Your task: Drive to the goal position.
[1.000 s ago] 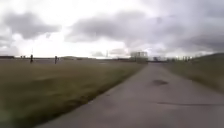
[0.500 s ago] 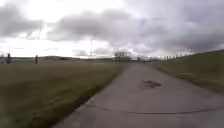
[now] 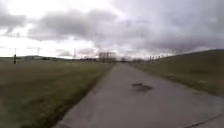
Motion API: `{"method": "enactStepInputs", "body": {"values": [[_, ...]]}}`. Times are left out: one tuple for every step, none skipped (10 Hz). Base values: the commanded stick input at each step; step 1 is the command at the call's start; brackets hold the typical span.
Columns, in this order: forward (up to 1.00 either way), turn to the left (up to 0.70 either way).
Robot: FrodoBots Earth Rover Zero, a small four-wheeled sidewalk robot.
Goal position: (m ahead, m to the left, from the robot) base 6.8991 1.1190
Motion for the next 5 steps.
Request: {"method": "enactStepInputs", "body": {"values": [[1.00,0.01],[1.00,0.01],[1.00,0.01],[1.00,0.01],[1.00,0.01]]}}
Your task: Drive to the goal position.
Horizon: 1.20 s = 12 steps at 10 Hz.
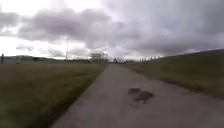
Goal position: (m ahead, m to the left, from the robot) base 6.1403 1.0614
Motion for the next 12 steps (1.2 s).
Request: {"method": "enactStepInputs", "body": {"values": [[1.00,0.01],[1.00,0.01],[1.00,0.01],[1.00,0.01],[1.00,0.01],[1.00,0.01],[1.00,0.01],[1.00,0.01],[1.00,0.01],[1.00,0.01],[1.00,0.01],[1.00,0.01]]}}
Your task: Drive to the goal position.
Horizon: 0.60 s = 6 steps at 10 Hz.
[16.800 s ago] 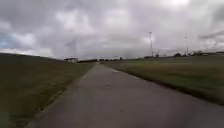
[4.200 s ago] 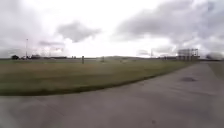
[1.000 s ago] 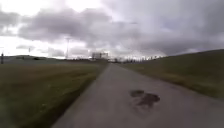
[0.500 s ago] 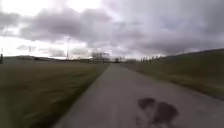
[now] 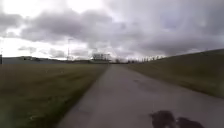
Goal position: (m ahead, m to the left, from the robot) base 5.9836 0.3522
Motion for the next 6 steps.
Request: {"method": "enactStepInputs", "body": {"values": [[1.00,0.01],[1.00,0.01],[1.00,0.01],[1.00,0.01],[1.00,0.01],[1.00,0.01]]}}
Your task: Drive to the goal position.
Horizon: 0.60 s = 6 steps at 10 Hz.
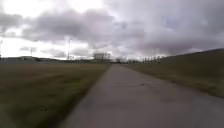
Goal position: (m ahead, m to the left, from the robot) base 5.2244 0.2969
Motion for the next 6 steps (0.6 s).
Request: {"method": "enactStepInputs", "body": {"values": [[1.00,0.01],[1.00,-0.03],[1.00,-0.11],[1.00,-0.27],[1.00,-0.35],[1.00,-0.30]]}}
